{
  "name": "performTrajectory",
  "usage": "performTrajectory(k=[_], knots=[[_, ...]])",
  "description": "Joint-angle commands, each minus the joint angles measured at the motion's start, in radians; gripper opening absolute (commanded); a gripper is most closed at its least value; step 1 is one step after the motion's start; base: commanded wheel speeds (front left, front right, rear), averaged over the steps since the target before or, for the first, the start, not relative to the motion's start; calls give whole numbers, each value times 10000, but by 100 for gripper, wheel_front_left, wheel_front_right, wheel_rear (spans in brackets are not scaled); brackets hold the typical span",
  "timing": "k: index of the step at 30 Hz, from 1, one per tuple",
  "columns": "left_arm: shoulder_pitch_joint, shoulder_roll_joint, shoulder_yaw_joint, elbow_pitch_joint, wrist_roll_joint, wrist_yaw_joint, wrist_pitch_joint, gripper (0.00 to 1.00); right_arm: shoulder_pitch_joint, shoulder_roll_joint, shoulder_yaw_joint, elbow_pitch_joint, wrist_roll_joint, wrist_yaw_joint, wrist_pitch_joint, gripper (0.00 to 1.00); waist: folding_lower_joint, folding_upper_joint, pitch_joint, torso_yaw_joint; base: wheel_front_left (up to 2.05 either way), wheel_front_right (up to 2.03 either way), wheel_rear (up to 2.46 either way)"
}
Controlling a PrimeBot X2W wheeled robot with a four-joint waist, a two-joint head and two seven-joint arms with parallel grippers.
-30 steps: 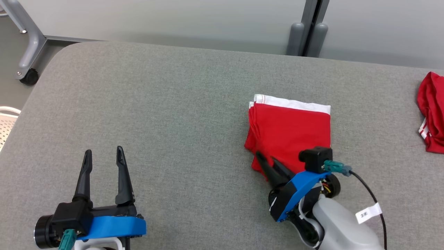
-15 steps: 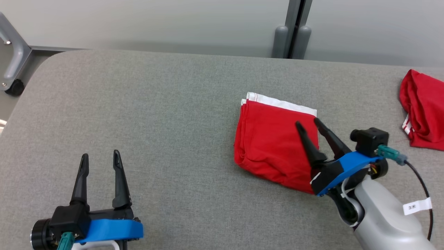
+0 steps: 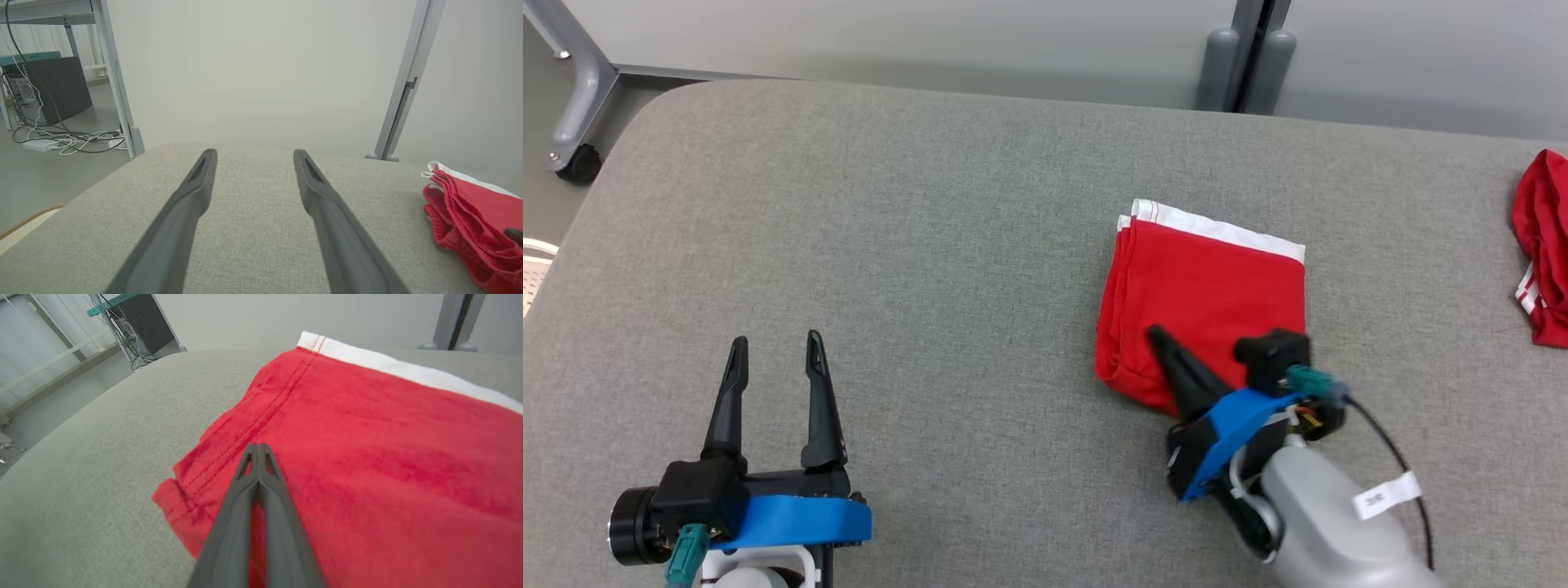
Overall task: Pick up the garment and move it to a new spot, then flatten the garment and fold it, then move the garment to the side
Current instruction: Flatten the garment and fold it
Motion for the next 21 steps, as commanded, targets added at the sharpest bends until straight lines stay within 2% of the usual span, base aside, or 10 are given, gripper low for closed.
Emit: performTrajectory(k=[1, 5, 8, 15, 17, 19, 20, 21], knots=[[-193, -16, -20, 10, 61, 23, -26, 100, 24, 94, 138, -9, 15, 2, -50, 0, 0, 0, 20, 15, 0, 0, 0], [-152, -18, 16, 84, 77, 82, -26, 100, 168, 328, 1050, -152, 173, 2, -51, 0, 0, 0, 20, -1, 0, 0, 0], [-194, -18, 44, 148, 142, 90, -26, 100, 36, 362, 1351, -390, 256, 2, -51, 0, 0, 0, 16, -89, 0, 0, 0], [-158, -17, 448, 335, 443, -12, -26, 100, -61, 202, -76, -1389, -324, 2, -52, 0, 0, 0, -97, -678, 0, 0, 0], [-141, -12, 563, 357, 526, -15, -26, 100, 93, -41, -626, -1804, -694, 2, -50, 18, 0, 0, -154, -881, 0, 0, 0], [-112, 2, 621, 382, 626, -53, -26, 100, 358, -157, -1212, -2214, -964, 2, -50, 58, 0, 0, -216, -1065, 0, 0, 0], [-88, 13, 691, 396, 654, -61, -26, 100, 463, -236, -1479, -2409, -1097, 2, -50, 95, 0, 0, -250, -1161, 0, 0, 0], [-57, 24, 739, 430, 701, -75, -26, 100, 580, -310, -1770, -2597, -1216, 2, -50, 100, 0, 0, -285, -1249, 0, 0, 0]])
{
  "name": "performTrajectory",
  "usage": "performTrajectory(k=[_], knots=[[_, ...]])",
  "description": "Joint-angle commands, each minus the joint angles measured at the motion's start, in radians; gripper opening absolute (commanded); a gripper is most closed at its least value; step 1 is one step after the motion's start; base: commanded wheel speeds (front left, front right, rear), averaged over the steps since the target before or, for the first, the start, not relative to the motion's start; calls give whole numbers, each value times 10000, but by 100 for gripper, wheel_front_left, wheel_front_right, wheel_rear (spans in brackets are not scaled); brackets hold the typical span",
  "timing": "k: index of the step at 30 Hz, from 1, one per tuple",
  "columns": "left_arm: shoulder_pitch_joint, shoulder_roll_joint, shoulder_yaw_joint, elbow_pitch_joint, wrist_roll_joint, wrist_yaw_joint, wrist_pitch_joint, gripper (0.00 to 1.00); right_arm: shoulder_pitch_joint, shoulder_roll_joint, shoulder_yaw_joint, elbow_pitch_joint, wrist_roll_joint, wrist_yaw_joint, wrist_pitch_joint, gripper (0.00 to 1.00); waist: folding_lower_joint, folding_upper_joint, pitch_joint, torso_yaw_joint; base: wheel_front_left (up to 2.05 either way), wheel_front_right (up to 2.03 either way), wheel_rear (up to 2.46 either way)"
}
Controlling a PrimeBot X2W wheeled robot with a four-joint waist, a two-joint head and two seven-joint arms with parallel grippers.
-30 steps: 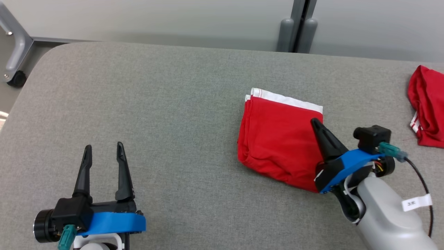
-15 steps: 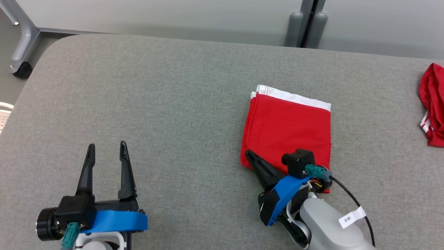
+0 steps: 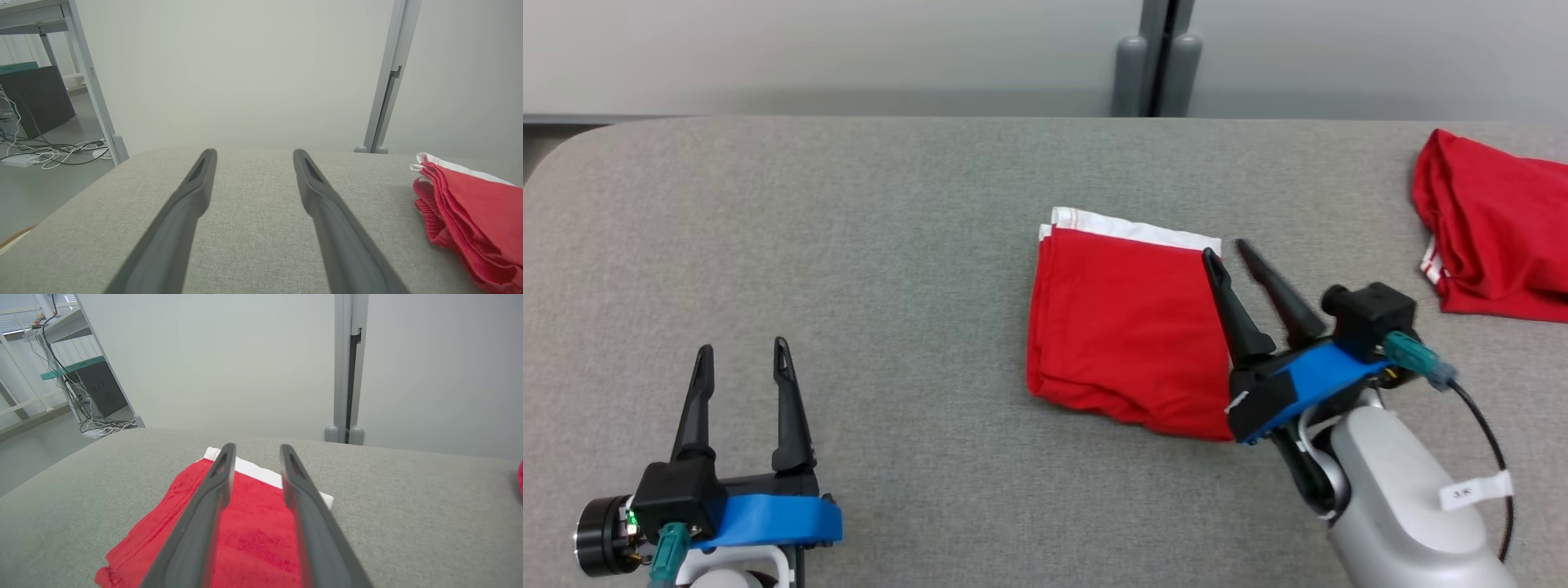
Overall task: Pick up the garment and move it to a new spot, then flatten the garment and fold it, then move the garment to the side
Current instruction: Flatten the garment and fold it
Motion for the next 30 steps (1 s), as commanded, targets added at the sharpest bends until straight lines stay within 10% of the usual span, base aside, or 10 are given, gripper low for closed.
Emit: performTrajectory(k=[1, 30], knots=[[85, 33, 114, 34, 93, -38, -26, 100, 260, -88, -263, -236, -146, 2, -49, 100, 0, 0, -165, -225, 0, 0, 0], [1329, 541, 78, 768, 581, 210, 430, 100, 4914, 391, -3591, -2710, -2177, 2, 307, 100, 0, 0, -1745, -476, 0, 0, 0]])
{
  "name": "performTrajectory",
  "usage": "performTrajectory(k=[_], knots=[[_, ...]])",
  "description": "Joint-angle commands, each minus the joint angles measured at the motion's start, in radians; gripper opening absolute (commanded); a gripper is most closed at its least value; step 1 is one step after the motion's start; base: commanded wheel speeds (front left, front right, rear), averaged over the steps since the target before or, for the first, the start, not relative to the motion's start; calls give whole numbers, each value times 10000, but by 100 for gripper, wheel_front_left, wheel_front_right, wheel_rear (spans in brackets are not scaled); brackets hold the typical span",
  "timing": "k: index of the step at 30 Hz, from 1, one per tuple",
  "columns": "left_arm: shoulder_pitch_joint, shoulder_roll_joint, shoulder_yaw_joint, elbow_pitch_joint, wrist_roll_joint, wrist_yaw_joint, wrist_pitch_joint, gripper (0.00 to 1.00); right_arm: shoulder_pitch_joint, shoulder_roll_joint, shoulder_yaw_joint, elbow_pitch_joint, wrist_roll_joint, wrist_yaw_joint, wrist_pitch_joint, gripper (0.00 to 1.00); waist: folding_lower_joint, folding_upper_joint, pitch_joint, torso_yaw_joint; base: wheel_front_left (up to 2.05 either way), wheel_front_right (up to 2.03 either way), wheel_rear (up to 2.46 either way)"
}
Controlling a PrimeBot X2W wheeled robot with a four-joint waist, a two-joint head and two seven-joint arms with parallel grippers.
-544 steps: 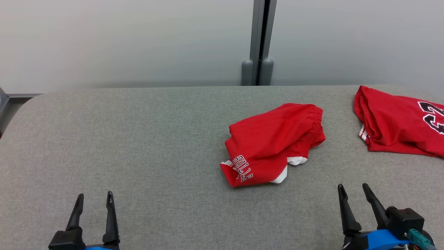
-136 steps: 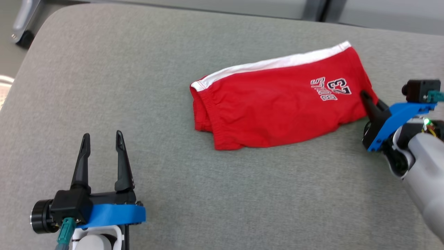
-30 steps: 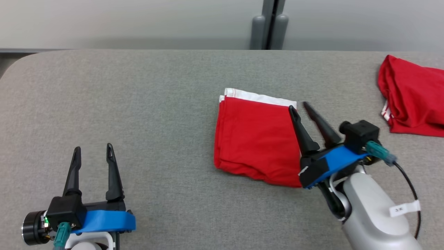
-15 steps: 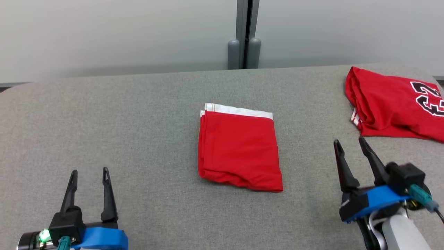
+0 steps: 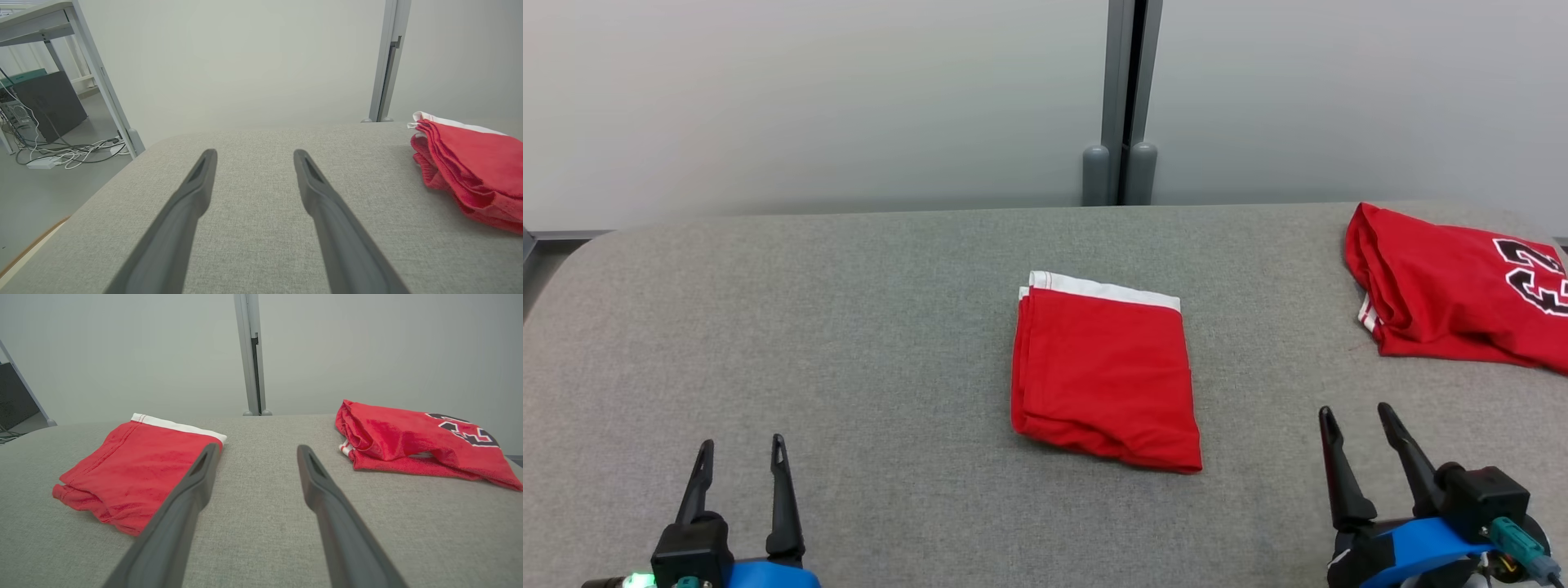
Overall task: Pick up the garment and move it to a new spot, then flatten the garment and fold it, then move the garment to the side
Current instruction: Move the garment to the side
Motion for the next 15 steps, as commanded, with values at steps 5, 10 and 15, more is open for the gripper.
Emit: performTrajectory(k=[5, 10, 15], knots=[[182, 84, -60, -255, -40, 52, 246, 100, 306, 183, 128, -439, -111, 2, 320, 100, 1, 0, -91, 96, 0, 0, 0], [241, 112, -99, -278, -96, 121, 436, 100, 409, 243, 140, -713, -155, 2, 588, 100, 1, 0, -132, 152, 0, 0, 0], [278, 145, -154, -370, -89, 144, 535, 100, 498, 273, 150, -916, -138, 2, 750, 100, 1, 0, -145, 179, 0, 0, 0]])
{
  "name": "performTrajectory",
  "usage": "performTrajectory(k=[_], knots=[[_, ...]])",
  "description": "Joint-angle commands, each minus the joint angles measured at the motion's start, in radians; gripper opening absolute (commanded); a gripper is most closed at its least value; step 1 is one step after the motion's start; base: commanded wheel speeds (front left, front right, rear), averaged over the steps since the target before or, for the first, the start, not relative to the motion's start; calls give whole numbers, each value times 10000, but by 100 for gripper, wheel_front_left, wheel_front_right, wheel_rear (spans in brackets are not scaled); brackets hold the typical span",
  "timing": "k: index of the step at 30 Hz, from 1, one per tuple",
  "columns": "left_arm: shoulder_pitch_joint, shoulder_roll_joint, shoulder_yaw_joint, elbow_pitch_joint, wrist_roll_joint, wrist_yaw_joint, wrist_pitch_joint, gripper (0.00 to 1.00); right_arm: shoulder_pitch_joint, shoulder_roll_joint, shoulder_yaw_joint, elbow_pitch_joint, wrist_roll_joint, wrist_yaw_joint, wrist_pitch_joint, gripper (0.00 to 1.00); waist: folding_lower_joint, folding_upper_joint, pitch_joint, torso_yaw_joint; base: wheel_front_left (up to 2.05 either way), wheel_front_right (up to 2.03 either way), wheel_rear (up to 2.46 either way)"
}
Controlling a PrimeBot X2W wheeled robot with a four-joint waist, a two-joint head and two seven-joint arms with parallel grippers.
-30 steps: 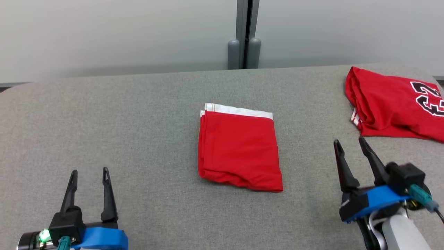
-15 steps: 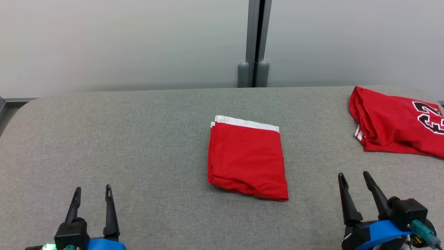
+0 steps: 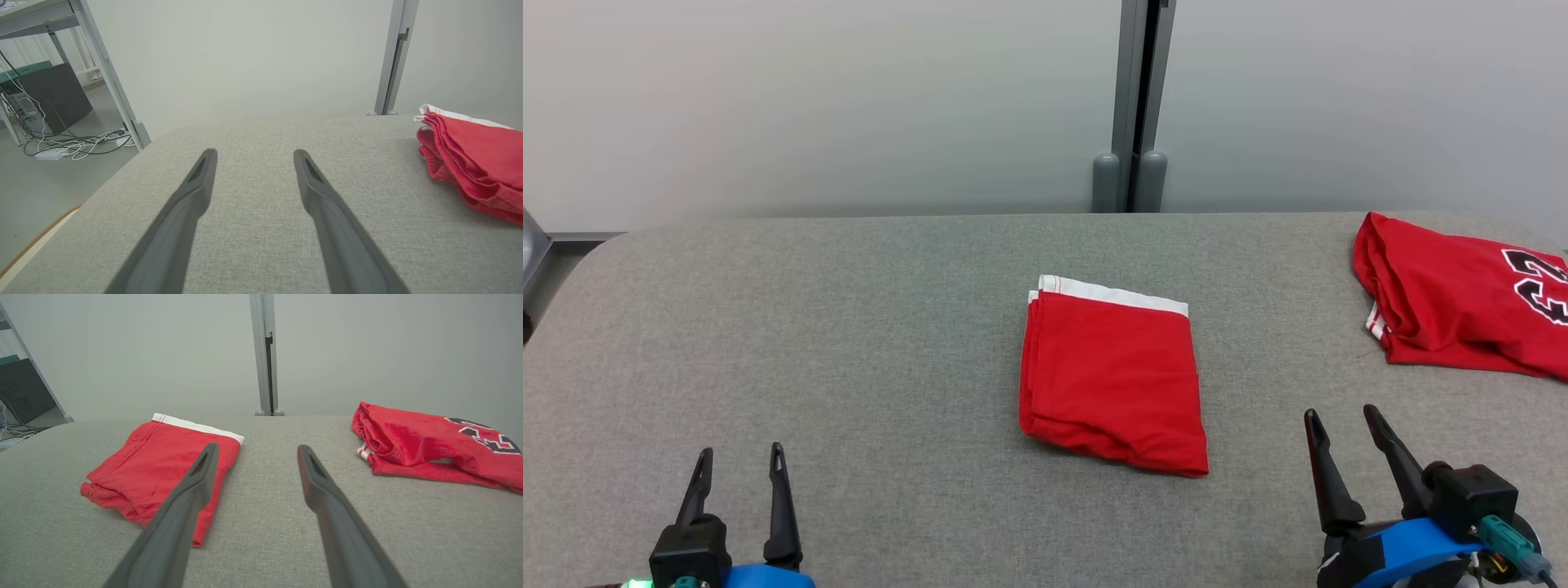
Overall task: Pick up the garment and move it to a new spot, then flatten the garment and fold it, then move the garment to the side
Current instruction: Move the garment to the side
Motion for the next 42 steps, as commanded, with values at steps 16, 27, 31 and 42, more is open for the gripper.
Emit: performTrajectory(k=[16, 27, 31, 42], knots=[[167, 140, -109, -403, -145, 185, 338, 100, 232, 44, -32, -74, 45, 2, 143, 100, 0, 0, 25, -28, 0, 0, 0], [64, 195, -162, -423, -275, 249, 380, 100, -255, 43, 196, 127, 39, 2, 105, 100, 0, 0, 103, 15, 0, 0, 0], [-143, 204, -202, -361, -317, 228, 326, 100, -1036, 39, 438, 444, -123, 2, 220, 100, 0, 0, 242, 88, 0, 0, 0], [-762, 142, -421, -305, -362, 273, 96, 100, -4184, -248, 956, 2476, -262, 2, 580, 100, 0, 0, 1052, 541, 0, 0, 0]])
